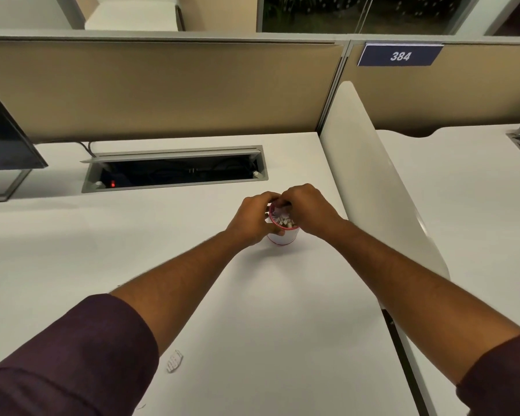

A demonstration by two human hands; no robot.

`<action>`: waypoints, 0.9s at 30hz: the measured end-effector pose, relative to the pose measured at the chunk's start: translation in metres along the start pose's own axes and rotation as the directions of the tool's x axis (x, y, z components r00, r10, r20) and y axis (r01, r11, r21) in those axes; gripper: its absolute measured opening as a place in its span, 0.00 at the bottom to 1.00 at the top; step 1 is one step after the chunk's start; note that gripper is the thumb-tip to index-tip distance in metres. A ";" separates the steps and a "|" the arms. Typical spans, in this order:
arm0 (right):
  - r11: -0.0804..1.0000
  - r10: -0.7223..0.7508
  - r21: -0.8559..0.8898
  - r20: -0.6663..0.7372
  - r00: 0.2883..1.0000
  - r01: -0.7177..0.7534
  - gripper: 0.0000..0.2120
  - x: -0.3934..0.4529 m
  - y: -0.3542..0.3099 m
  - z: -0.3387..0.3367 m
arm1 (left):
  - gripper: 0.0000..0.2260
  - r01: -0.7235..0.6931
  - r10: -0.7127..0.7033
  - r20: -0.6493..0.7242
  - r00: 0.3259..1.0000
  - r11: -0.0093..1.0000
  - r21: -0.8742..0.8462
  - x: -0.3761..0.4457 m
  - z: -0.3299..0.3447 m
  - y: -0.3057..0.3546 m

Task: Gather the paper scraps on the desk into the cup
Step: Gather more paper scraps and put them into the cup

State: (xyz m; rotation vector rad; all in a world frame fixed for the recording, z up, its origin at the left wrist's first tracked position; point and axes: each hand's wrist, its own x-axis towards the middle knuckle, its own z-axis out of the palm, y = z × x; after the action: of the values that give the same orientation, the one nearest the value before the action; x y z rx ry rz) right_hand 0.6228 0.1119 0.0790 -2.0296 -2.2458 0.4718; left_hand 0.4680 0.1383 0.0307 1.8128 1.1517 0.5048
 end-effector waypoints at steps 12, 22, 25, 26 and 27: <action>0.989 0.091 0.125 -0.148 0.985 -0.073 0.09 -0.010 -0.004 -0.005 | 0.42 0.054 -0.052 -0.019 0.998 0.992 0.114 -0.008 0.008 0.004; 0.926 0.227 0.367 -0.344 0.911 -0.093 0.13 -0.040 -0.030 0.013 | 0.29 0.148 -0.121 -0.119 0.986 0.955 0.256 -0.087 -0.036 -0.061; 0.917 0.181 0.398 -0.442 0.879 0.011 0.13 -0.058 -0.056 0.039 | 0.24 0.150 -0.105 -0.155 0.982 0.938 0.313 -0.123 -0.059 -0.095; 0.918 0.144 0.393 -0.442 0.886 0.047 0.13 -0.064 -0.065 0.050 | 0.23 0.154 -0.101 -0.172 0.980 0.931 0.332 -0.135 -0.066 -0.106; 0.919 0.100 0.385 -0.426 0.899 0.080 0.13 -0.069 -0.073 0.063 | 0.22 0.165 -0.102 -0.192 0.976 0.923 0.347 -0.147 -0.074 -0.117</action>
State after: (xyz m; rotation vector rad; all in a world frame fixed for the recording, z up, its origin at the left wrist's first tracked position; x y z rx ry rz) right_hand 0.5443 0.0278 0.0493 -1.7276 -1.7112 0.3796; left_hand 0.2852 0.0642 -0.0138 2.0110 1.5593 0.3909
